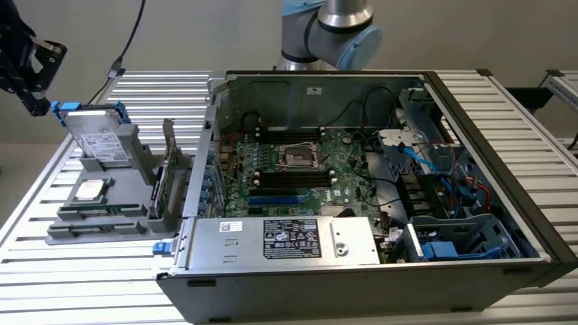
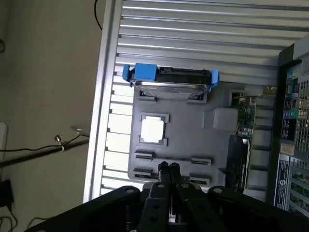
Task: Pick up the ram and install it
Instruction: 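Pick up the ram and move it above insertion slot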
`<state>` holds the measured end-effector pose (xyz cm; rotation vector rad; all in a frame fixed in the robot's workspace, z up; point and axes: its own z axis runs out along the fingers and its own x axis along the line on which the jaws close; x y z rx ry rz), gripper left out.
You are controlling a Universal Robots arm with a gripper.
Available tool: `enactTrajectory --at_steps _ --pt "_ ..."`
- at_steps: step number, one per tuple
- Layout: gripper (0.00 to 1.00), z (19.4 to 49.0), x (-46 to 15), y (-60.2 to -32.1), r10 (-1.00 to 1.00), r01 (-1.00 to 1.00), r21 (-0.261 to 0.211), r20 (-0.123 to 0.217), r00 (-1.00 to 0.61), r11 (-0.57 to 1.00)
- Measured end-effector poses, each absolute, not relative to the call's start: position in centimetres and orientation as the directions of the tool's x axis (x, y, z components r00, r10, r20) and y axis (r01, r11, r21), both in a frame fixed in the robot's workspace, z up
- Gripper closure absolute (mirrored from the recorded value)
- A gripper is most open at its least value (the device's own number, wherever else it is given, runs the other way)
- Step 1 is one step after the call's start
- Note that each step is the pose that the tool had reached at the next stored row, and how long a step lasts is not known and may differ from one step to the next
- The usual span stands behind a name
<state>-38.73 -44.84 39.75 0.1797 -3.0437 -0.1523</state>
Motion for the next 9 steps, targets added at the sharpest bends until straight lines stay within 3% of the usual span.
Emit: enactTrajectory --at_steps 9 --pt "0.9 39.75 -38.74 -44.84 -0.282 -0.275 0.101 0.066 -0.957 0.956"
